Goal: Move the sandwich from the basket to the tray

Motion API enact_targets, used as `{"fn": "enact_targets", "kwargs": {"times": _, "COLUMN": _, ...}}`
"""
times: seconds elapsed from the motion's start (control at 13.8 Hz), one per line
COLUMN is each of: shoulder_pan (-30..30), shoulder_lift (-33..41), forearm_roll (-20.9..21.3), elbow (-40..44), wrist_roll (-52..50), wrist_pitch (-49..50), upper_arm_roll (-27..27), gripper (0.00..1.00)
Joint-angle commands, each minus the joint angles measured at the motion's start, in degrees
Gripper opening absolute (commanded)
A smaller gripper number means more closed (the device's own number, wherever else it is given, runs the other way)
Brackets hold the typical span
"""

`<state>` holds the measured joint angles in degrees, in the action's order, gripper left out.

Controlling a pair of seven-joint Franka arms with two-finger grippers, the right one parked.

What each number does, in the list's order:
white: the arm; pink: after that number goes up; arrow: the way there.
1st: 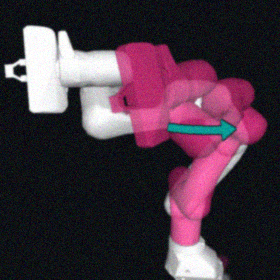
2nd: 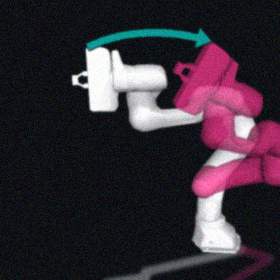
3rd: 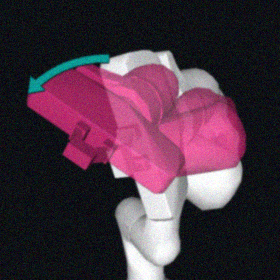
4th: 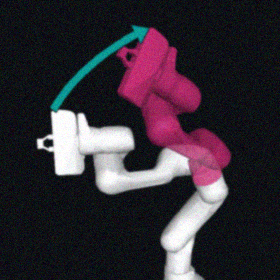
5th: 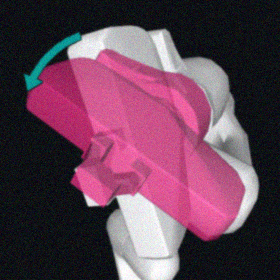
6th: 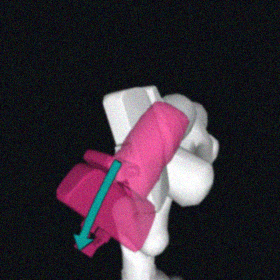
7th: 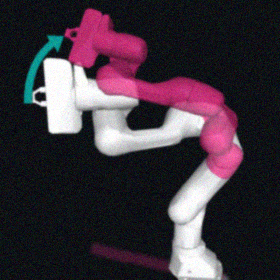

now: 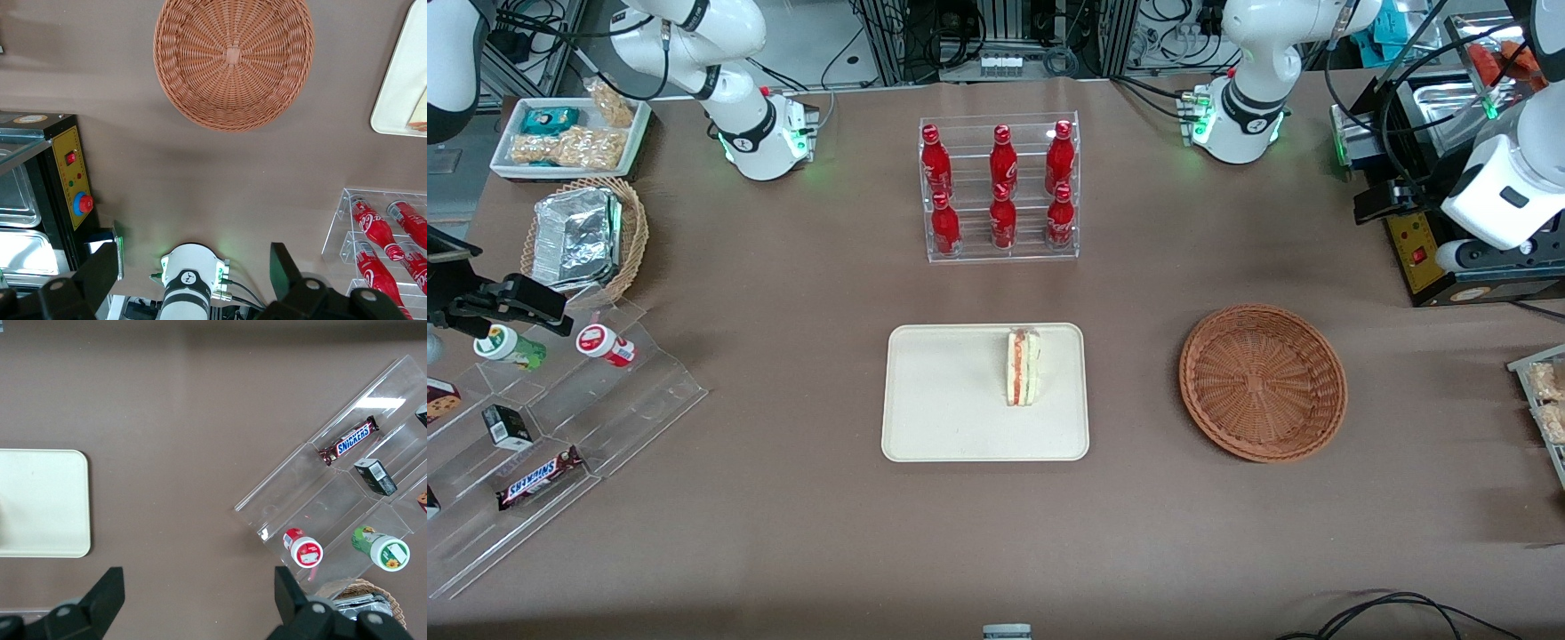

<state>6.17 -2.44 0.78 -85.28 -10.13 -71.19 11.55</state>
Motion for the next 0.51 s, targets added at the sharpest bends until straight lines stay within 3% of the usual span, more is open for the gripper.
{"fn": "enact_targets", "kwargs": {"times": 0.0, "shoulder_pan": 1.1, "shoulder_lift": 1.6, "forearm_roll": 0.0, "elbow": -0.9, "wrist_roll": 0.4, "wrist_pitch": -1.1, "upper_arm_roll": 0.8, "gripper": 1.0}}
{"fn": "enact_targets", "kwargs": {"times": 0.43, "shoulder_pan": 1.1, "shoulder_lift": 5.2, "forearm_roll": -0.1, "elbow": -5.4, "wrist_roll": -0.1, "wrist_pitch": -3.5, "upper_arm_roll": 0.8, "gripper": 1.0}}
